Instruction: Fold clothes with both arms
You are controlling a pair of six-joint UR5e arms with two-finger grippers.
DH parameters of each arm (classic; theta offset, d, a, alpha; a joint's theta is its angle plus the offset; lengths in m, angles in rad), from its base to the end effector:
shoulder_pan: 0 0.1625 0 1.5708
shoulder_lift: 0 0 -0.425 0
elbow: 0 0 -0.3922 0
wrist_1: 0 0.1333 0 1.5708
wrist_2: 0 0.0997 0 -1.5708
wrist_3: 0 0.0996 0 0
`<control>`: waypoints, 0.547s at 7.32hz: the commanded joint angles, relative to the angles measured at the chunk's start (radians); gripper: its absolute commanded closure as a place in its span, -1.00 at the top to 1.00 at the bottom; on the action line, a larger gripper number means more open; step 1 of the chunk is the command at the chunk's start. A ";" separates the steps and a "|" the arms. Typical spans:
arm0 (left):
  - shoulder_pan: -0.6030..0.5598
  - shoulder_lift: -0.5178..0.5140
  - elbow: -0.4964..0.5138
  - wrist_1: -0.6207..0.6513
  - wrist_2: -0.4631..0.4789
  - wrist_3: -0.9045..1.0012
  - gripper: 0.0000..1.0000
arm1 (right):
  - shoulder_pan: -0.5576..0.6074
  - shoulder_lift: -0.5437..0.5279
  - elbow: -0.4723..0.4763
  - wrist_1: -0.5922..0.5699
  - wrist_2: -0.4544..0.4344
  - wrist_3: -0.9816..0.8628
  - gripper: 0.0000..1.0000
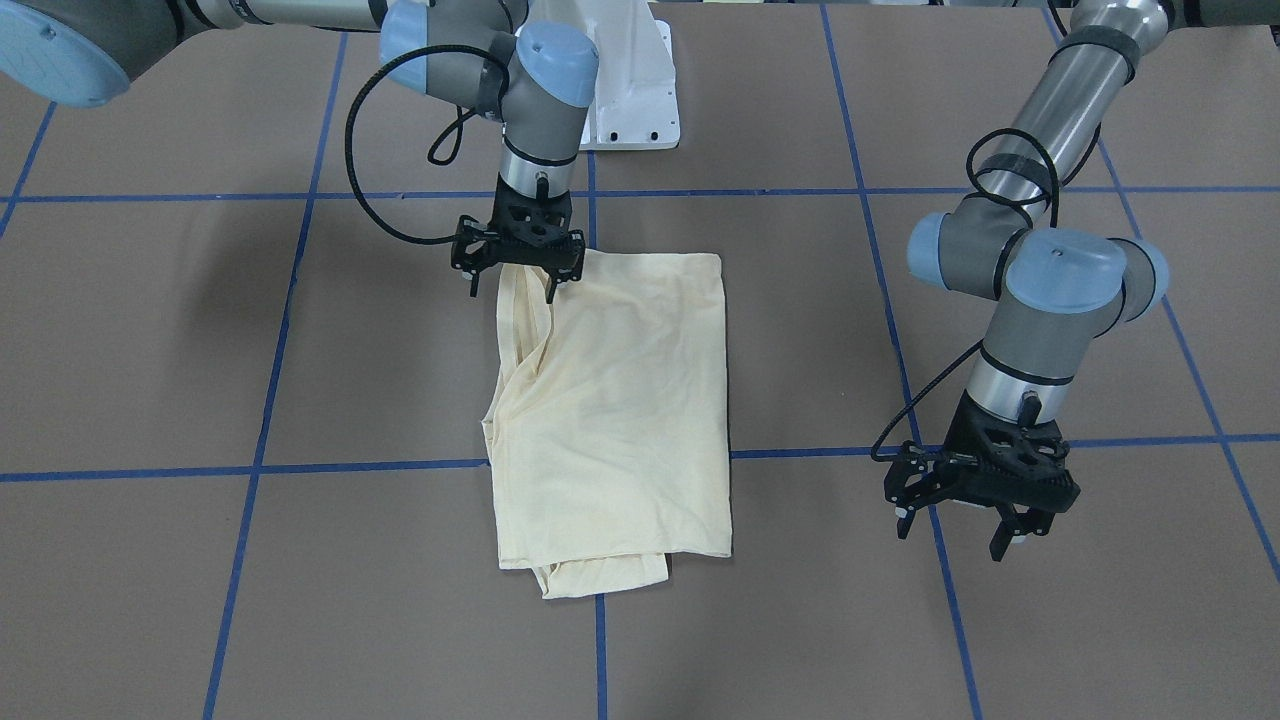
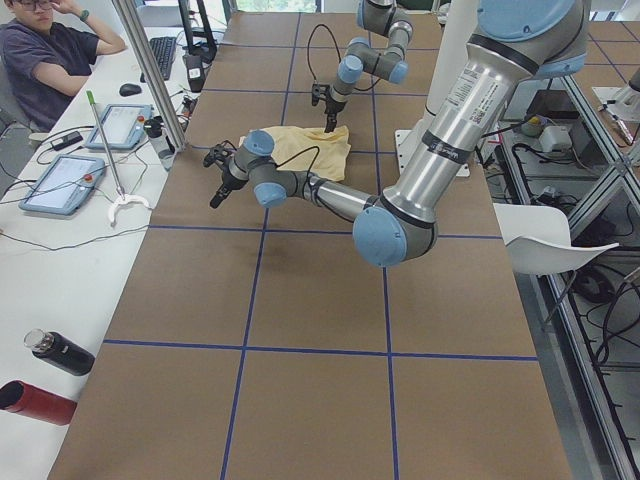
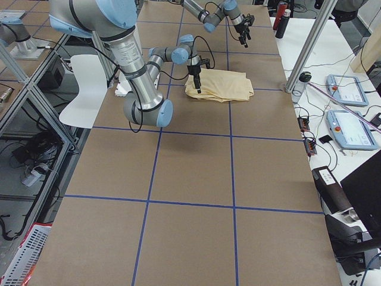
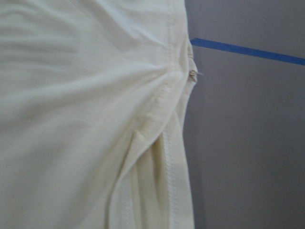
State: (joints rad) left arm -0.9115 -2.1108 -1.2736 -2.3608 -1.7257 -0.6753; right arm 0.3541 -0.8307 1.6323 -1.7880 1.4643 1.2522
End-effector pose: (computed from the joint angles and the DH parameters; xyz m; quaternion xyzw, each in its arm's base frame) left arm 0.3569 -0.6530 0.3975 0.3450 0.3575 0.0313 0.8673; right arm -0.6040 -0.3767 0.2221 0.1430 -0.2547 0.0323 0.9558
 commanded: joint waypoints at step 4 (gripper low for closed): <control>0.000 0.000 0.000 0.000 0.000 0.000 1.00 | 0.003 0.045 -0.091 0.047 -0.010 0.020 -0.47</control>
State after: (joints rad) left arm -0.9122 -2.1097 -1.2722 -2.3608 -1.7257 -0.6751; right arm 0.3573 -0.7879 1.5448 -1.7408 1.4538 1.2712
